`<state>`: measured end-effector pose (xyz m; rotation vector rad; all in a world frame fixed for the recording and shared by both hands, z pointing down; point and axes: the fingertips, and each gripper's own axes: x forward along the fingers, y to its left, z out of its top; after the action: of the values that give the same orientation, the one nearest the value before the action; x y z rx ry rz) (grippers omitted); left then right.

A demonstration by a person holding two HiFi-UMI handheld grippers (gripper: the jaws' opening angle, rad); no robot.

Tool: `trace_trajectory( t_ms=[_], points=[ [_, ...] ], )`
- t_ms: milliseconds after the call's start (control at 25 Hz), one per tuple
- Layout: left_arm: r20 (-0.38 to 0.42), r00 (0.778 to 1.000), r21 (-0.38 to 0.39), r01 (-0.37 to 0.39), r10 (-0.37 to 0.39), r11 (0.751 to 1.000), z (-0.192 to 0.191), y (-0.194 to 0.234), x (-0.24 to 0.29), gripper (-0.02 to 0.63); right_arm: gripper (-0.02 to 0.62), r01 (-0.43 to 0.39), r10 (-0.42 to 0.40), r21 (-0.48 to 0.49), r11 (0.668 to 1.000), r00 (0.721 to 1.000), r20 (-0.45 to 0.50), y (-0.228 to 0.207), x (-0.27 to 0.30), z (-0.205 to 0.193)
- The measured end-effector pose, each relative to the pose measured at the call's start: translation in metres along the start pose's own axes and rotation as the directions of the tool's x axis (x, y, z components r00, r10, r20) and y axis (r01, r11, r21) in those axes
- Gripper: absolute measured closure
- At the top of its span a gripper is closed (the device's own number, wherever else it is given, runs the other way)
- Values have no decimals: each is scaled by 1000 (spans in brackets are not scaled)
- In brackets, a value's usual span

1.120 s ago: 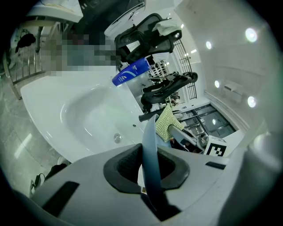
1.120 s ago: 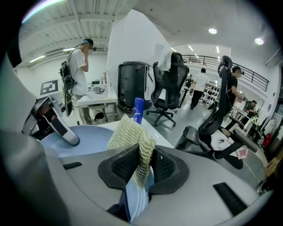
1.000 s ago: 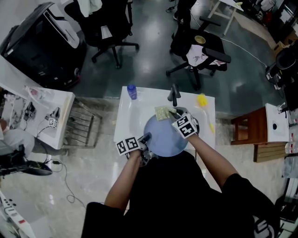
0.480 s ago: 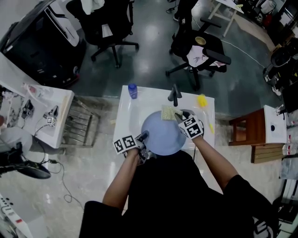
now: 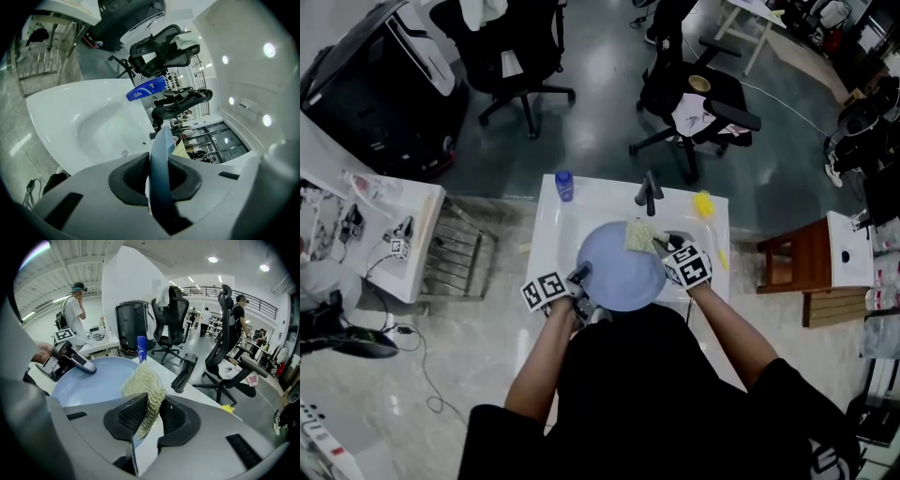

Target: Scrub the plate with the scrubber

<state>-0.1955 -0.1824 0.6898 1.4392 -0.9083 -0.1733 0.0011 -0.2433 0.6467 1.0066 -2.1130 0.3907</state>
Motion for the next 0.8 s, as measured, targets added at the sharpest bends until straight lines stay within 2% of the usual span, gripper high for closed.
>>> trace_trajectory(
  t_ms=[400,800],
  points=[
    [54,999,-28,1,0,1000,15,3,-3,558,526,-101,101,77,992,995,-1,21,-14,-8],
    [94,995,-57,-27,33,998,20,9,-8,560,528,-234,236,57,970,972,-15,62,-21,-16]
  ],
)
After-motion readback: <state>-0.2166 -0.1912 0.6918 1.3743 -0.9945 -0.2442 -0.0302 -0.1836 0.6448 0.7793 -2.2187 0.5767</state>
